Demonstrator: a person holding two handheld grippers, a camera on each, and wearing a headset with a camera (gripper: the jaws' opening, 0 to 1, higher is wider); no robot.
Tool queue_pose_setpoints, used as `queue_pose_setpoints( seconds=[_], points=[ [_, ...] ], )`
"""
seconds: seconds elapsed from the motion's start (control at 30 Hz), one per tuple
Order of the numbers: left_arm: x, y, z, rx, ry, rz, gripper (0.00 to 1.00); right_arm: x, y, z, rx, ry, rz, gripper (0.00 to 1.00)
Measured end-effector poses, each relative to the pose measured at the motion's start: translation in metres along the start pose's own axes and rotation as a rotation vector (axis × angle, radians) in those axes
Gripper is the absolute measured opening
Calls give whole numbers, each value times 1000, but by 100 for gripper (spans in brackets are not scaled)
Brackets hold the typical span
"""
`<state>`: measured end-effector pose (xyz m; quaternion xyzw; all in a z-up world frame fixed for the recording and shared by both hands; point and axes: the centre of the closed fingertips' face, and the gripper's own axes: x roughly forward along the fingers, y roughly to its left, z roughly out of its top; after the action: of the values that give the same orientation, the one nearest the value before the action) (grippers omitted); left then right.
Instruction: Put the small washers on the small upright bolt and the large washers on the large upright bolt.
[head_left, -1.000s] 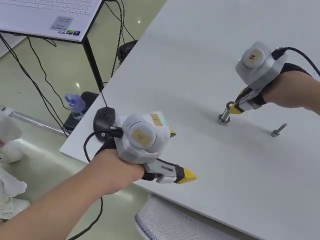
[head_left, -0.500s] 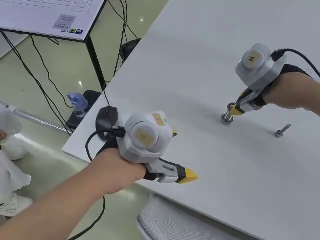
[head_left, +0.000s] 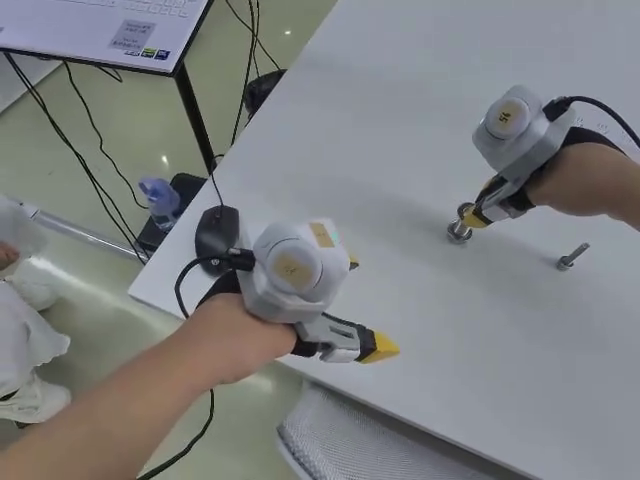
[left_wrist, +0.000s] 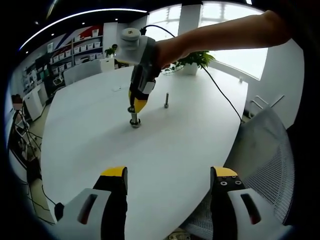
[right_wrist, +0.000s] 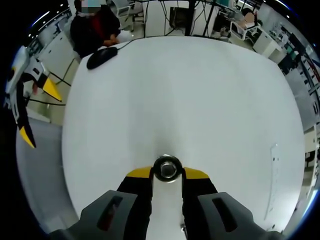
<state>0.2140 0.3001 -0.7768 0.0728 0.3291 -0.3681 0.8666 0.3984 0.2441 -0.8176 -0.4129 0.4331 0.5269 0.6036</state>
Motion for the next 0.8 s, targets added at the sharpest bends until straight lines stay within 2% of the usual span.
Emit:
queue_pose_setpoints(
  seconds=[0.1, 0.33, 0.53, 0.8],
  points=[
    [1, 0, 0, -2, 0, -2, 67, 7, -5, 0, 0, 4, 0, 22],
    [2, -2, 0, -5, -7, -8, 71, 18, -7, -3, -8, 11, 0, 22],
    [3, -2, -4, -11, 2, -10, 77, 23, -4, -5, -10, 16, 2, 22],
    [4, -4, -6, -18, 5, -12, 81, 31, -6, -7, -18, 24, 2, 22]
  ],
)
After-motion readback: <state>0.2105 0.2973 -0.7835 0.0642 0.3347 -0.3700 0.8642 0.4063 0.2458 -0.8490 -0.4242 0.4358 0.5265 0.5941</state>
